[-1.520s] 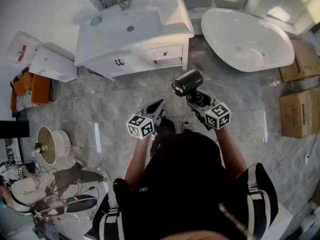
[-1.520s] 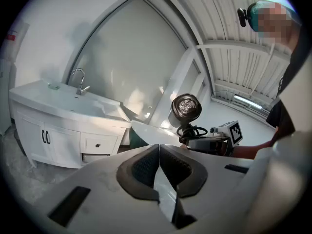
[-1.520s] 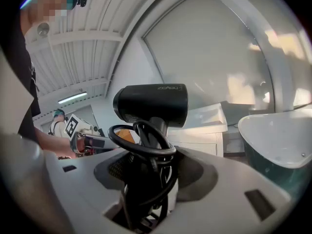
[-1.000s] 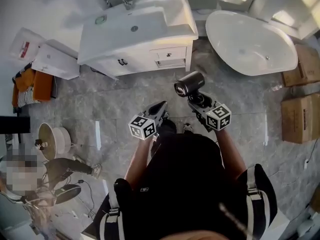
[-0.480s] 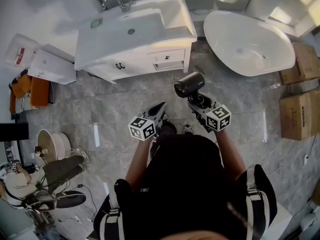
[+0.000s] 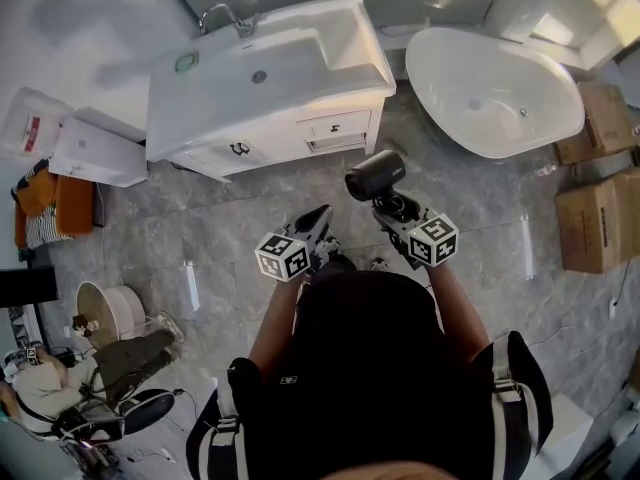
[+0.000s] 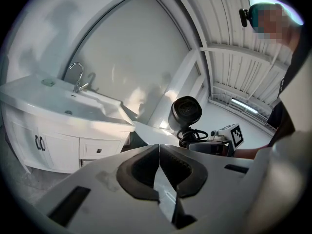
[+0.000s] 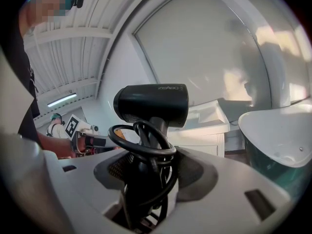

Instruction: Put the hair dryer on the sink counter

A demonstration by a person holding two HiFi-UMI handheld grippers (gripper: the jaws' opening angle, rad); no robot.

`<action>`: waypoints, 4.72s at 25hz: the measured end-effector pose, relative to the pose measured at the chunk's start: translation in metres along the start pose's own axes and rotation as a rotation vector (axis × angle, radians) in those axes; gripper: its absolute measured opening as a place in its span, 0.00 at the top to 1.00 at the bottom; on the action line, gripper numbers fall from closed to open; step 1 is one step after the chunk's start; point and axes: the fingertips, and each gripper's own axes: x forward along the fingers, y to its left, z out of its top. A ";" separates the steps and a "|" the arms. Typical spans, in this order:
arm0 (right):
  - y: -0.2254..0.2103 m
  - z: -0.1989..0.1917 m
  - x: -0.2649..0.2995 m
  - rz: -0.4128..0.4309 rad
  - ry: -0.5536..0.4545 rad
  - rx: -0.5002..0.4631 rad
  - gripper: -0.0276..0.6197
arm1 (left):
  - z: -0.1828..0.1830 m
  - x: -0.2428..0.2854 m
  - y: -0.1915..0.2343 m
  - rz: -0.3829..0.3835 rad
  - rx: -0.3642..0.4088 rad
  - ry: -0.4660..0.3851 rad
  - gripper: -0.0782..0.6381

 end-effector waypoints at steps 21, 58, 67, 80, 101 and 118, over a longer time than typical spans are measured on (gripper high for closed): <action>0.004 0.024 0.069 -0.131 -0.042 0.033 0.50 | 0.037 -0.005 0.072 -0.117 0.032 0.061 0.87; -0.088 0.070 0.082 0.027 0.014 -0.003 0.50 | 0.073 0.073 0.081 0.055 -0.014 -0.006 0.87; -0.143 0.082 0.067 0.089 0.040 -0.029 0.50 | 0.081 0.123 0.063 0.114 -0.025 -0.045 0.87; -0.182 0.097 0.059 0.118 0.049 -0.043 0.50 | 0.084 0.155 0.055 0.154 -0.050 -0.068 0.87; -0.210 0.147 0.140 -0.040 0.022 0.008 0.50 | 0.167 0.198 0.159 0.000 -0.009 -0.009 0.87; -0.223 0.170 0.206 -0.160 0.005 0.053 0.50 | 0.206 0.215 0.230 -0.110 0.006 0.054 0.87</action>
